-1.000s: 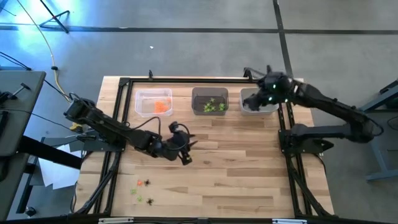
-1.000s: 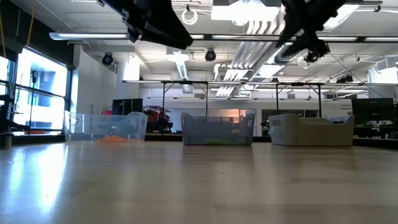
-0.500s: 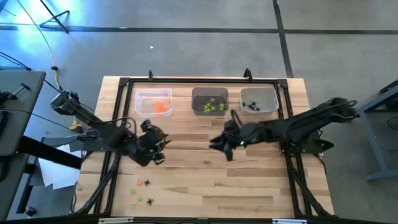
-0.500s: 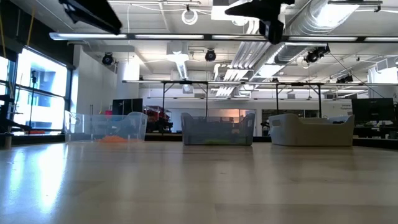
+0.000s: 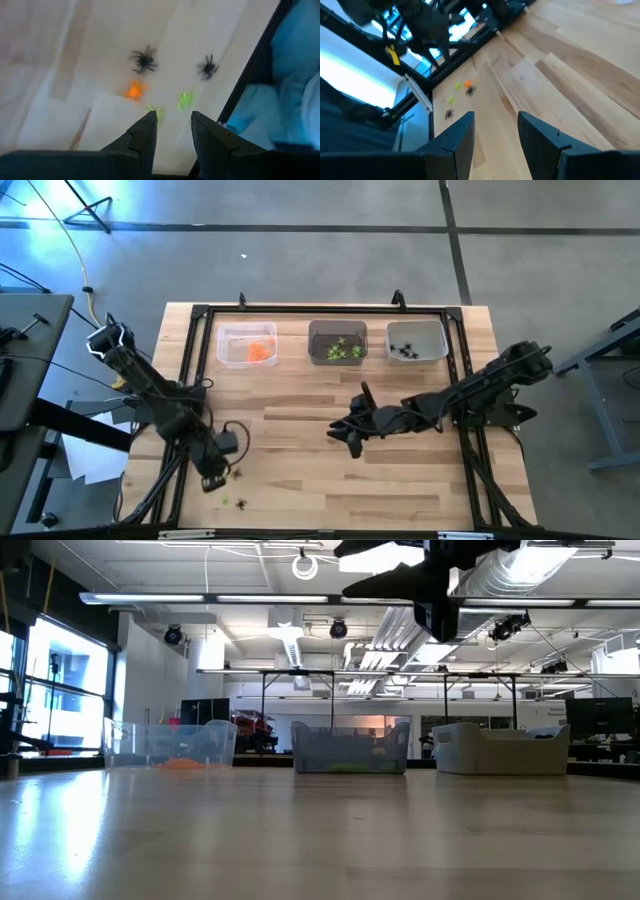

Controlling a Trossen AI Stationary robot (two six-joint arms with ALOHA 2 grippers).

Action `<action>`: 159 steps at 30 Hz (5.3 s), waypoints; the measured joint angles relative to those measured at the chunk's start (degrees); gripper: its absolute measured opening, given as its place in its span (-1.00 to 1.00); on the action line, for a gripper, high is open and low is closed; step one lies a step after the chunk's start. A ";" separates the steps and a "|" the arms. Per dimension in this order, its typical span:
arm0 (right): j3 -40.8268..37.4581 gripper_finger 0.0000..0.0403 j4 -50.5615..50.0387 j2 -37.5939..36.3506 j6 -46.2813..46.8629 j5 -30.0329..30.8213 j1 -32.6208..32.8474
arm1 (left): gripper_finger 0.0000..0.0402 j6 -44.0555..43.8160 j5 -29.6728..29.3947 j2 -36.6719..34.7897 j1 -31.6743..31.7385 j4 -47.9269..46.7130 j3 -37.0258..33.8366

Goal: Sort Halloween decoration
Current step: Put the black spider toy into the white bin

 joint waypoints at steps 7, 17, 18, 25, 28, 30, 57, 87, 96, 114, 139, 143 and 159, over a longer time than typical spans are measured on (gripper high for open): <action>0.00 -0.27 3.24 0.00 0.96 2.29 1.45 | -0.46 10.70 -5.25 6.23 -4.15 3.39 -2.16; 0.02 -0.27 4.52 0.00 3.52 4.76 3.71 | -0.46 25.17 -6.29 17.85 -4.44 14.71 -2.30; 0.02 -0.27 4.53 0.00 3.96 5.16 3.92 | -0.46 26.03 -6.90 18.42 -4.44 15.97 -2.30; 0.02 -0.27 4.94 0.00 4.46 6.44 5.21 | -0.46 31.52 -11.41 18.84 -4.44 17.22 -2.28; 0.02 -0.27 4.96 0.00 4.48 6.65 5.32 | -0.46 31.93 -11.61 18.84 -4.44 17.17 -2.28; 0.02 -0.27 4.93 0.00 4.46 6.73 5.30 | -0.46 31.93 -11.61 18.84 -4.44 17.09 -2.28; 0.02 -0.27 4.87 0.00 3.87 6.83 5.30 | -0.46 29.81 -16.91 18.17 -4.52 16.82 -10.02; 0.02 -0.27 4.90 0.00 3.26 7.62 5.17 | -1.00 26.52 -22.12 16.23 -2.46 9.85 -3.06; 0.02 -0.27 4.87 0.00 2.86 10.09 5.17 | -1.00 32.62 -34.81 15.78 1.18 7.80 2.24; 0.06 -0.27 28.30 4.18 -26.74 26.48 4.73 | -1.00 68.54 -83.18 3.55 -3.08 40.67 10.20; 30.19 -0.27 19.09 21.63 -42.04 23.09 1.87 | -1.00 83.64 -70.78 5.71 8.54 58.27 10.21; 30.59 -0.27 14.16 21.57 -38.25 25.80 1.63 | -1.00 85.93 -70.78 5.75 7.54 60.16 10.20; 30.51 -0.27 14.03 21.57 -39.23 30.11 1.80 | -1.00 88.04 -71.14 5.75 6.51 61.51 10.20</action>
